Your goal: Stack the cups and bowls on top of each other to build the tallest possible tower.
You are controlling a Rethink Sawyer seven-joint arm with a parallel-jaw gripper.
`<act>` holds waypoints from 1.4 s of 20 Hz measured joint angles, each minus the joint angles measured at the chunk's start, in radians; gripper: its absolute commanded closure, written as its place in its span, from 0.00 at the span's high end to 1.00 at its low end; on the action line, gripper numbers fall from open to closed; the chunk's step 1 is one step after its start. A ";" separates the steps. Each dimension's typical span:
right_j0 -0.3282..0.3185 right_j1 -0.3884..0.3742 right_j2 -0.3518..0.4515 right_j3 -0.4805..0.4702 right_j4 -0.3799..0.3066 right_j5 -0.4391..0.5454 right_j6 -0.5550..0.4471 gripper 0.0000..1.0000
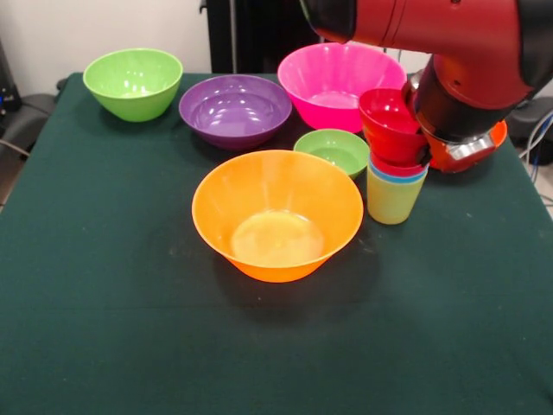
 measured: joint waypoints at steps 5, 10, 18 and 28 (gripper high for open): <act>0.025 -0.002 0.000 0.012 0.027 -0.024 0.000 0.00; 0.042 -0.002 0.000 0.012 0.053 -0.027 0.000 0.00; 0.054 0.002 0.000 0.012 0.086 -0.027 0.000 0.00; 0.052 0.002 0.000 0.018 0.086 -0.027 0.000 0.00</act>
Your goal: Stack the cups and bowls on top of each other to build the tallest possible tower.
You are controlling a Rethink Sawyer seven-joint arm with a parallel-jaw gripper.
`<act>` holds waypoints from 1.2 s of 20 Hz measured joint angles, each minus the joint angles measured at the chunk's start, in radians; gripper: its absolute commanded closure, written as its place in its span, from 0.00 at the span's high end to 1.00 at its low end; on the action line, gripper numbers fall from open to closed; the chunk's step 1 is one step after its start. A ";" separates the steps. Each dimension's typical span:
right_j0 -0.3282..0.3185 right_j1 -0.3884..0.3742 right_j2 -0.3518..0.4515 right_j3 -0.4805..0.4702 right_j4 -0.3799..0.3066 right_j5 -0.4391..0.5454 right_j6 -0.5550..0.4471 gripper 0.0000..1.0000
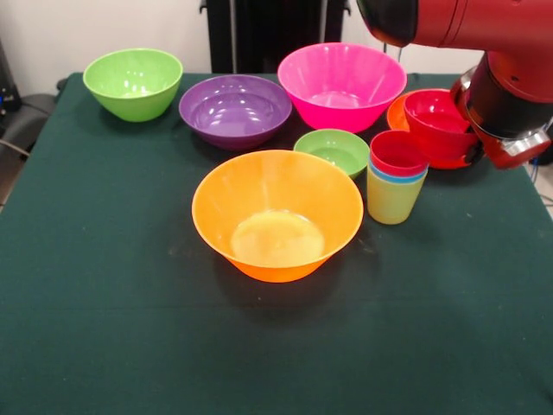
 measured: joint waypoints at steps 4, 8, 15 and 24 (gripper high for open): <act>0.000 -0.003 0.000 0.023 0.000 0.000 0.000 0.00; -0.001 -0.009 0.000 0.054 0.000 -0.008 0.000 0.00; -0.001 -0.031 0.000 0.114 0.000 -0.056 0.000 0.00; -0.004 -0.039 0.000 0.126 -0.002 -0.070 0.000 0.00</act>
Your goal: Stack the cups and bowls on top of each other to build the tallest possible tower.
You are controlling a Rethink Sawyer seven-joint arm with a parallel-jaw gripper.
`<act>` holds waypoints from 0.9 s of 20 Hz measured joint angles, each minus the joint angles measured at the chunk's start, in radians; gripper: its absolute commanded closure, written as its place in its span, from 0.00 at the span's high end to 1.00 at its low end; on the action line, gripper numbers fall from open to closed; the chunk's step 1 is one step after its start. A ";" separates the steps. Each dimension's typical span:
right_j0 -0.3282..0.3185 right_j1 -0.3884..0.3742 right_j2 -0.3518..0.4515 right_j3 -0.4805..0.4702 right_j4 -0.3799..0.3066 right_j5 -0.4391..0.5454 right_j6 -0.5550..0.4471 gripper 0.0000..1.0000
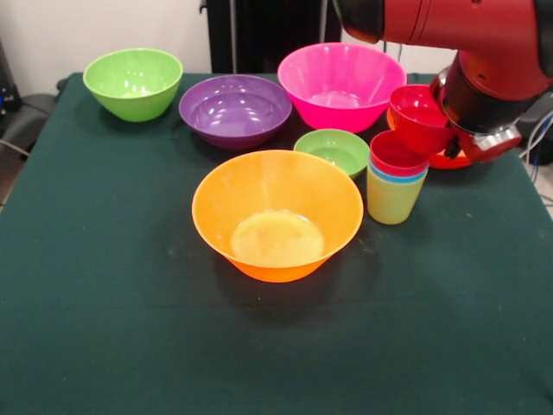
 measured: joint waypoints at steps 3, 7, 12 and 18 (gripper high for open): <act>-0.006 -0.001 0.000 0.000 -0.002 0.000 0.000 0.00; -0.024 -0.003 0.000 0.000 -0.005 0.000 0.000 0.00; -0.045 -0.008 0.000 0.002 -0.019 -0.002 0.000 0.00; -0.062 -0.009 0.000 0.023 -0.026 -0.044 0.000 0.00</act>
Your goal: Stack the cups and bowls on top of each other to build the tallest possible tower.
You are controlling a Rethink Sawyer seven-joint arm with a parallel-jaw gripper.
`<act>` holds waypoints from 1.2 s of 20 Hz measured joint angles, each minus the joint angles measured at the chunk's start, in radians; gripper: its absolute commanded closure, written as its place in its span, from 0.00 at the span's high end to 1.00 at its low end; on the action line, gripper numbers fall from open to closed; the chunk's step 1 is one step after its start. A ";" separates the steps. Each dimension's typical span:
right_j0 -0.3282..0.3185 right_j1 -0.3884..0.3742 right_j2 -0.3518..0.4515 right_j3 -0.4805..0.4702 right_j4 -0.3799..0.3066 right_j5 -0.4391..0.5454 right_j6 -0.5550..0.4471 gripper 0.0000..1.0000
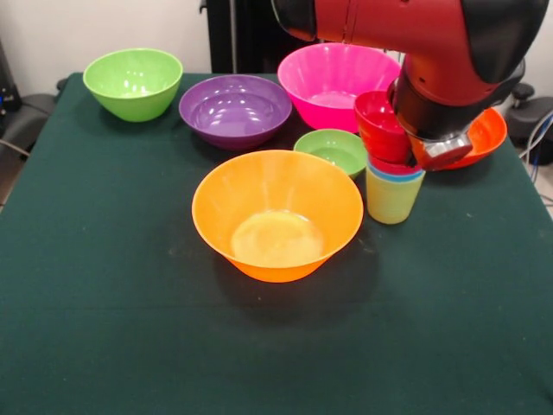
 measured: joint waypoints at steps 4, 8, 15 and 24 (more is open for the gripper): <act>-0.001 -0.002 0.000 0.003 0.000 -0.019 0.000 0.00; -0.004 -0.002 0.000 0.003 0.000 -0.030 0.000 0.00; -0.017 -0.002 0.000 0.003 0.000 -0.030 0.000 0.00; -0.026 -0.002 0.000 0.003 0.000 -0.030 0.000 0.00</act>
